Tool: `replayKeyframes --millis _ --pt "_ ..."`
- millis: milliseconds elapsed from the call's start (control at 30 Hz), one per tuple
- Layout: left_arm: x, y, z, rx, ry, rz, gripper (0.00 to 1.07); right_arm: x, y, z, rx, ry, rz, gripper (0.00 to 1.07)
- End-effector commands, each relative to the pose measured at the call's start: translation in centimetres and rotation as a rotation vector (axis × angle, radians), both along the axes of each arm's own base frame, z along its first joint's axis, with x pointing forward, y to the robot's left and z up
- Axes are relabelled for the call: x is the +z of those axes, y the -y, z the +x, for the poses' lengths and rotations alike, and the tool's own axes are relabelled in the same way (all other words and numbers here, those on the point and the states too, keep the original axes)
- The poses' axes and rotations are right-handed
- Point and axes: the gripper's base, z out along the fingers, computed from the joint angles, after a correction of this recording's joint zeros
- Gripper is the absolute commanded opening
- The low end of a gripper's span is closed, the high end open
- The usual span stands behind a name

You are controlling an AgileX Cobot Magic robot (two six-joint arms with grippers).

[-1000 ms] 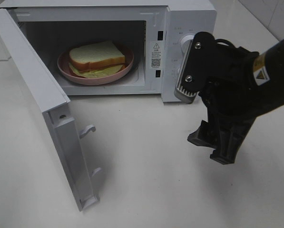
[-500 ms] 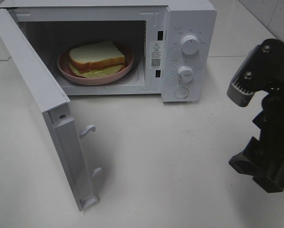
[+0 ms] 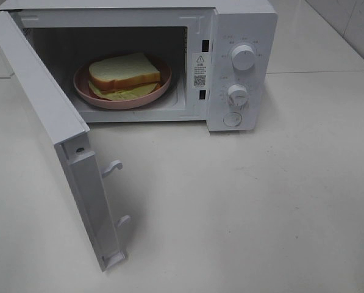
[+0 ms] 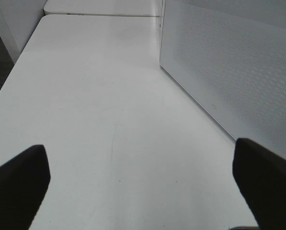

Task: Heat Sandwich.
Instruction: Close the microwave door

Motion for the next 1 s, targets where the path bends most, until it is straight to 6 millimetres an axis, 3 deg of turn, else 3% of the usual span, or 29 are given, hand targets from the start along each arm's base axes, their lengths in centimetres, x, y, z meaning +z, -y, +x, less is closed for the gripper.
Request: replayKeyframes --millis 33,367,600,1000 --pt "-0.1 0.1 -0.1 -0.008 0.009 -0.01 0.96 0.1 0.6 -0.8 -0.018 -0.017 -0.005 0.76" --pt "-0.1 0.1 -0.1 -0.008 0.009 -0.01 0.96 1.0 3.4 -4.2 -0.077 0.075 0.086 0.76" --pt "-0.1 0.1 -0.1 -0.008 0.009 -0.01 0.96 -0.5 5.6 -6.6 -0.238 0.174 0.146 0.76" --pt "-0.1 0.1 -0.1 -0.008 0.009 -0.01 0.96 -0.9 6.8 -9.6 -0.432 0.38 0.243 0.76"
